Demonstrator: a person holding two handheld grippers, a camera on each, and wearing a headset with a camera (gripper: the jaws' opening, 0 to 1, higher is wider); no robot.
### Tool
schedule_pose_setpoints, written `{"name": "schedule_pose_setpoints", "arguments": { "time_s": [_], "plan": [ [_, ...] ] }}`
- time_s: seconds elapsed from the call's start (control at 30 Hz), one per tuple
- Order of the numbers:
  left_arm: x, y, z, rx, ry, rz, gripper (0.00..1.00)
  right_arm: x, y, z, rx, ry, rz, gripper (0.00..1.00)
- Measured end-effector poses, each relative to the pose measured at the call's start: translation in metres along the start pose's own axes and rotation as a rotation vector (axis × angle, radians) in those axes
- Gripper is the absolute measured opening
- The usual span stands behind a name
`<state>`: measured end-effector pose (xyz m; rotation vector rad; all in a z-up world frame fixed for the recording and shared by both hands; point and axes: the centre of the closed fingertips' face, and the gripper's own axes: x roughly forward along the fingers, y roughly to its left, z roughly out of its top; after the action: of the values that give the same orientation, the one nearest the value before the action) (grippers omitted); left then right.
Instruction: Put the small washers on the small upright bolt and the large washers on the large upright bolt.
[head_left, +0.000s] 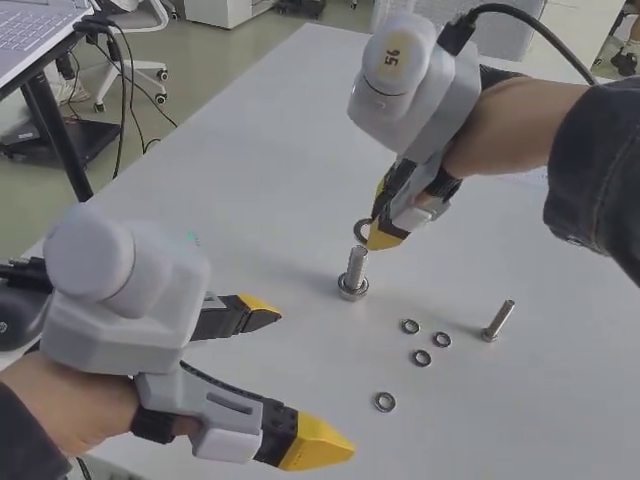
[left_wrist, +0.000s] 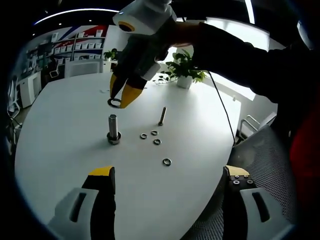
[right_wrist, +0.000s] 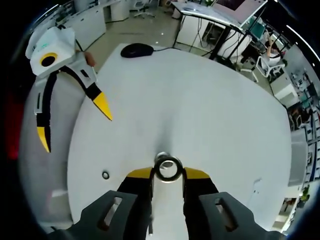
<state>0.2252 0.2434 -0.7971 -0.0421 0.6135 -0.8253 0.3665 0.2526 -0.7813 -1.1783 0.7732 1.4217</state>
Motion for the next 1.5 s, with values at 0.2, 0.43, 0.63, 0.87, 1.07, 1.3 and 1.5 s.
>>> {"name": "schedule_pose_setpoints", "arguments": {
  "time_s": [0.2,0.43,0.63,0.87,1.07,1.3,1.5],
  "plan": [
    [0.0,0.0,0.0,-0.004,-0.001,0.002,0.89,0.012,0.001,0.0,-0.009,0.019,0.027,0.23],
    [-0.001,0.0,-0.001,-0.007,-0.001,0.002,0.89,0.021,0.0,-0.002,-0.008,0.036,0.045,0.23],
    [-0.001,0.0,-0.002,-0.009,-0.001,0.002,0.89,0.025,0.004,-0.004,-0.012,0.048,0.054,0.23],
    [-0.002,-0.001,-0.003,-0.011,0.0,0.001,0.89,0.031,0.004,-0.004,-0.01,0.053,0.071,0.23],
    [-0.002,-0.001,-0.003,-0.012,-0.002,0.002,0.89,0.034,0.007,-0.004,-0.01,0.061,0.081,0.23],
    [-0.002,-0.001,-0.004,-0.012,-0.001,0.001,0.89,0.04,0.012,-0.006,-0.008,0.068,0.092,0.23],
    [-0.002,-0.002,-0.004,-0.013,0.0,0.001,0.89,0.048,0.015,-0.009,-0.004,0.08,0.096,0.23]
  ]
}}
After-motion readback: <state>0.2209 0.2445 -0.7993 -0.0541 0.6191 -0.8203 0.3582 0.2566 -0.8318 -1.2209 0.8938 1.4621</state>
